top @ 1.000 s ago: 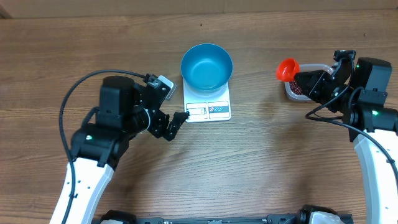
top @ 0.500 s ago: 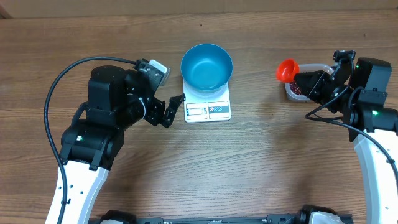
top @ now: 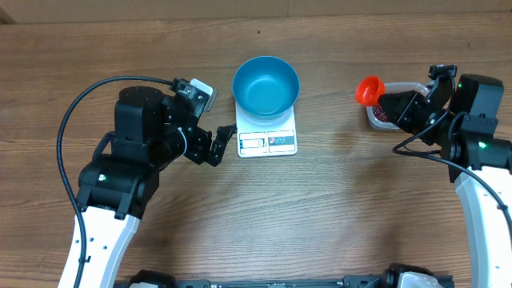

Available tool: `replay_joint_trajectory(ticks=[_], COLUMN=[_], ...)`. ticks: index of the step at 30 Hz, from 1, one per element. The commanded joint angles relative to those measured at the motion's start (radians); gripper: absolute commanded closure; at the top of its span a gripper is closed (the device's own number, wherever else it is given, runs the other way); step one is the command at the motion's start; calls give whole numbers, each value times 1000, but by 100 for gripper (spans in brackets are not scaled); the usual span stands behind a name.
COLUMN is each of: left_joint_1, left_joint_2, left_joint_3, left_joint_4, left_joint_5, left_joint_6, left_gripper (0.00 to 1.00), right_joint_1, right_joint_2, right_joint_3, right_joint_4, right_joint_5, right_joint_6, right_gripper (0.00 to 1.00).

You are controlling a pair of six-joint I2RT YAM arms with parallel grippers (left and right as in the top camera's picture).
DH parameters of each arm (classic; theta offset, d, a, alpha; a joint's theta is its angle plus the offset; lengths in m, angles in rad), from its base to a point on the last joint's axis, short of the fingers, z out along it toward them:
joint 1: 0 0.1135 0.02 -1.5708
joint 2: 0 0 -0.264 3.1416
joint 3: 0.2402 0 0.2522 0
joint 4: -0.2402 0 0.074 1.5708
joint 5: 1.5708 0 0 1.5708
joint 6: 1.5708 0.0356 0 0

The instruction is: Scoop item into bowl and weigh 150g on scale

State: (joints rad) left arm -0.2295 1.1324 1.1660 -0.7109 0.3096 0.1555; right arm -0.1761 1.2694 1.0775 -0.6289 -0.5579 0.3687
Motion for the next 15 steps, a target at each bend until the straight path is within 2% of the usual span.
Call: replay_joint_trajectory(ticks=[1,15], left_joint_1=[-6,-6], left_joint_2=[-6,-6], left_joint_3=[19,18], left_joint_4=[2,-37], left_joint_5=[-6,-6], left_joint_6=[-18,-18], left_gripper=[0,0], right_joint_1=[-3,-3], right_joint_2=[-19,-19], right_joint_3=[18,18], right_joint_4=[6,-1], right_joint_5=[7,7], right_joint_6=[-8,-8], right_gripper=[96,96])
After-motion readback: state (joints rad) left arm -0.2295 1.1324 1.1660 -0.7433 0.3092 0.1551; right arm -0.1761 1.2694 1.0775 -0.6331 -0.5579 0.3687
